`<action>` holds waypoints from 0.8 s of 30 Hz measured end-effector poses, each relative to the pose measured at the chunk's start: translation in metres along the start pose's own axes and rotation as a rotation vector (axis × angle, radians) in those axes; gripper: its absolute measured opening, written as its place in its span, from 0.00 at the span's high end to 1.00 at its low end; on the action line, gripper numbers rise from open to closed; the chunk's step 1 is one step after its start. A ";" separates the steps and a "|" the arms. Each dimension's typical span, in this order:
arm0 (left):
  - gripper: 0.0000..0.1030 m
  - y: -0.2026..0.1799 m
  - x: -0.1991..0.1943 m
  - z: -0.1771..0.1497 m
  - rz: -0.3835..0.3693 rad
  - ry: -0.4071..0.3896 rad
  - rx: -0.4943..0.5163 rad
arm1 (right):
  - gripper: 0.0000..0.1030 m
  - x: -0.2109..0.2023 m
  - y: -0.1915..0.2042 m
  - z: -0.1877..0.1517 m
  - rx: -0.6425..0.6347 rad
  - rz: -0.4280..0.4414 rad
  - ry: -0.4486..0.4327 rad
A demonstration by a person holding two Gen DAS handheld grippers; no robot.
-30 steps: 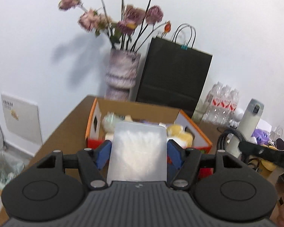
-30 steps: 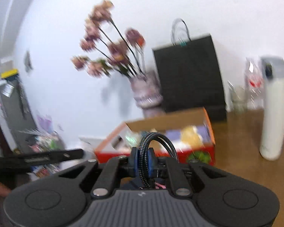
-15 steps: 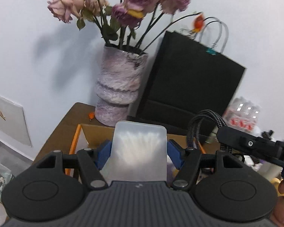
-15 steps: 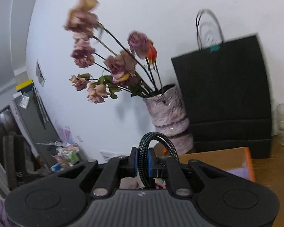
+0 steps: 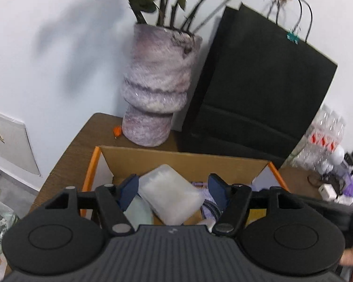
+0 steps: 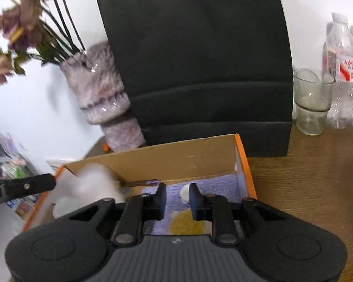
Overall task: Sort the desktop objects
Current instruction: 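Carry the bead container and braided cable into the cardboard box and open both tools, then withdraw both tools from the box back over the table items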
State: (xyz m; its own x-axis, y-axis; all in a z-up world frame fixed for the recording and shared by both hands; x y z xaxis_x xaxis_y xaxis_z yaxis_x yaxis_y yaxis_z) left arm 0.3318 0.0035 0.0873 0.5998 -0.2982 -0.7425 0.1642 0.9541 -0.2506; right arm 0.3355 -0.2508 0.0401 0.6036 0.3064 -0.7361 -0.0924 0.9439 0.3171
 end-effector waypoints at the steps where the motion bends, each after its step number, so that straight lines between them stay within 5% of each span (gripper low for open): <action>1: 0.33 0.000 -0.003 0.000 -0.002 0.000 0.002 | 0.75 -0.003 0.007 0.000 -0.032 0.004 -0.004; 8: 0.25 -0.012 -0.037 -0.007 0.033 -0.001 0.035 | 0.70 -0.026 0.051 -0.014 -0.169 0.024 0.004; 12: 0.14 -0.016 -0.076 -0.026 0.037 -0.026 0.057 | 0.51 -0.053 0.061 -0.023 -0.210 0.011 -0.022; 15: 0.04 -0.014 -0.105 -0.052 0.061 -0.055 0.067 | 0.51 -0.081 0.057 -0.037 -0.209 0.006 -0.032; 24: 0.00 -0.029 -0.132 -0.167 0.103 -0.057 0.101 | 0.38 -0.128 0.054 -0.128 -0.200 -0.112 -0.063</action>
State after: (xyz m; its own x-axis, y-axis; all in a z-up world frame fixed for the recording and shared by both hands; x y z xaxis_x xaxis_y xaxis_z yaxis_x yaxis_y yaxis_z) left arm 0.1172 0.0102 0.0887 0.6604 -0.1996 -0.7239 0.1758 0.9783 -0.1094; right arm 0.1515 -0.2233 0.0749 0.6662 0.1961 -0.7195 -0.1737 0.9791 0.1060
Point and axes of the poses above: each gripper's, at about its wrist camera, not at the fingertips, and x roughly the way its jaws point, y to its left, z to its top, the point moved 3 cm from there along x, roughly the way its jaws point, and after that the axes turned 13 degrees about y, right-handed, at the moved point
